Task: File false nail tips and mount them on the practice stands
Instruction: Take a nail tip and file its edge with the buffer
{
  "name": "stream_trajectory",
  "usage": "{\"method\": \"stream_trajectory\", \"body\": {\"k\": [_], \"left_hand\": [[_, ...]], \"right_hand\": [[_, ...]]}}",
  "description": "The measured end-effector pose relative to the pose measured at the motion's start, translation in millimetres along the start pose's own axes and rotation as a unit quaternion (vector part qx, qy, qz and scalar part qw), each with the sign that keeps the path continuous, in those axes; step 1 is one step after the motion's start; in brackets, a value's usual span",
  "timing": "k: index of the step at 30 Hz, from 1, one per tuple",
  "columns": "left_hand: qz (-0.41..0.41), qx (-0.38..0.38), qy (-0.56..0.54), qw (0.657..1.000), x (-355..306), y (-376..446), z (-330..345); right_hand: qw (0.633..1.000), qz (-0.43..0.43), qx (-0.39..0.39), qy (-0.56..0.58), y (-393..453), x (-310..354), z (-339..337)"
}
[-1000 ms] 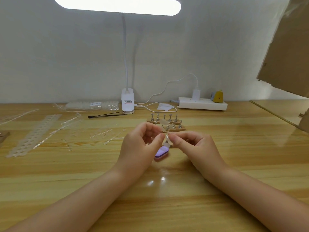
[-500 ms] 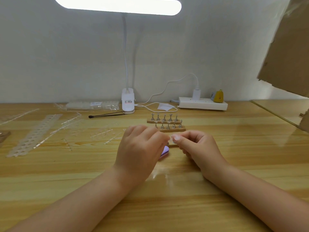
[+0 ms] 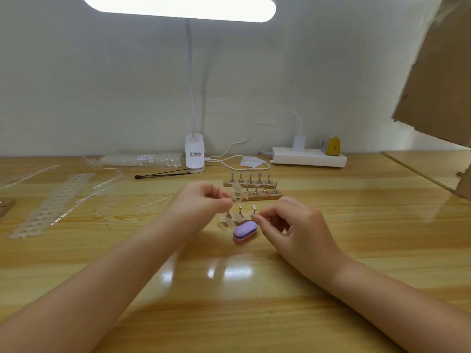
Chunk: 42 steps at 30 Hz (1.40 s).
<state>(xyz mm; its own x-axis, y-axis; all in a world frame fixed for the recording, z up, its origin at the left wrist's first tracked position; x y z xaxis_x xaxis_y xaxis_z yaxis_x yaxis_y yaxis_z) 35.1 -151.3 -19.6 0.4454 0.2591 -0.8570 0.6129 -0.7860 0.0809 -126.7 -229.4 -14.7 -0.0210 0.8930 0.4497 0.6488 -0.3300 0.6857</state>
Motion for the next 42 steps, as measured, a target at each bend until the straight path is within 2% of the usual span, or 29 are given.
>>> {"method": "stream_trajectory", "body": {"k": [4,6,8,9,11,12,13,14,17,18,21,23,26,31,33,36,39,42], "left_hand": [[-0.027,-0.073,0.037,0.996,8.8,11.0,-28.4],[-0.044,-0.092,0.133,0.986,16.9,14.2,-36.2],[-0.052,-0.110,0.264,0.957,22.2,14.7,-39.1],[-0.046,-0.127,0.338,0.931,22.7,13.9,-39.7],[-0.005,-0.168,0.510,0.844,18.2,12.0,-37.5],[0.014,-0.178,0.577,0.797,15.4,10.5,-33.5],[0.039,-0.185,0.605,0.773,12.0,8.3,-28.5],[0.076,-0.189,0.596,0.777,7.0,5.2,-22.4],[0.206,-0.141,0.440,0.863,-12.3,-9.9,-0.5],[0.227,-0.113,0.400,0.881,-16.5,-15.0,7.8],[0.243,-0.037,0.370,0.896,-16.5,-23.2,31.3],[0.246,-0.018,0.354,0.902,-12.7,-23.3,38.3],[0.240,-0.034,0.322,0.915,-9.1,-21.1,36.9],[0.199,-0.168,0.220,0.940,-9.8,-20.9,12.1],[0.226,-0.173,0.178,0.942,-15.1,-24.1,11.2],[0.304,-0.157,0.152,0.927,-26.6,-34.8,19.5],[0.365,-0.159,0.152,0.905,-34.5,-43.2,25.2],[0.413,-0.163,0.212,0.871,-37.3,-47.0,27.0]], "right_hand": [[0.995,0.061,-0.007,0.077,0.5,-9.3,-1.7],[0.986,0.109,-0.004,0.124,0.3,-14.3,0.9],[0.976,0.148,-0.005,0.158,-0.3,-18.3,2.9],[0.971,0.164,-0.006,0.175,-0.7,-20.0,3.4],[0.960,0.192,-0.003,0.204,-1.6,-23.4,4.5],[0.953,0.207,-0.001,0.220,-2.1,-25.1,5.3],[0.946,0.221,0.001,0.235,-2.6,-27.0,6.4],[0.940,0.234,0.000,0.249,-3.0,-29.0,7.2],[0.928,0.251,-0.013,0.274,-3.9,-33.1,7.9],[0.927,0.253,-0.016,0.276,-3.9,-33.6,7.7],[0.928,0.252,-0.016,0.272,-3.8,-33.4,7.2],[0.926,0.254,-0.023,0.279,-3.6,-33.7,7.0],[0.922,0.261,-0.028,0.286,-3.8,-35.8,7.0],[0.928,0.253,-0.016,0.275,-3.8,-37.4,9.0],[0.931,0.245,0.005,0.272,-3.4,-35.2,12.1],[0.924,0.247,0.026,0.292,-2.9,-33.2,15.3],[0.884,0.273,0.041,0.377,-4.5,-30.5,20.2],[0.849,0.302,0.052,0.430,-5.5,-29.4,24.3]]}}
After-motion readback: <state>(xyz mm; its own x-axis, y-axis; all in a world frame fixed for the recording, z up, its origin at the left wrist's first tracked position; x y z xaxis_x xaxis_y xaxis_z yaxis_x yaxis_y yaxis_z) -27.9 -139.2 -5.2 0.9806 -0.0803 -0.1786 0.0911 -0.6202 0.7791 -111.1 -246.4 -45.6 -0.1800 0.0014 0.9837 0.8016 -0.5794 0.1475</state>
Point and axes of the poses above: each hand's wrist, its own y-axis towards the middle knuckle, its own z-axis out of the palm, x = y × z, the point moved 6 cm from there along y, towards the middle knuckle, and after that the axes turned 9 degrees about y, right-handed, at the moved point
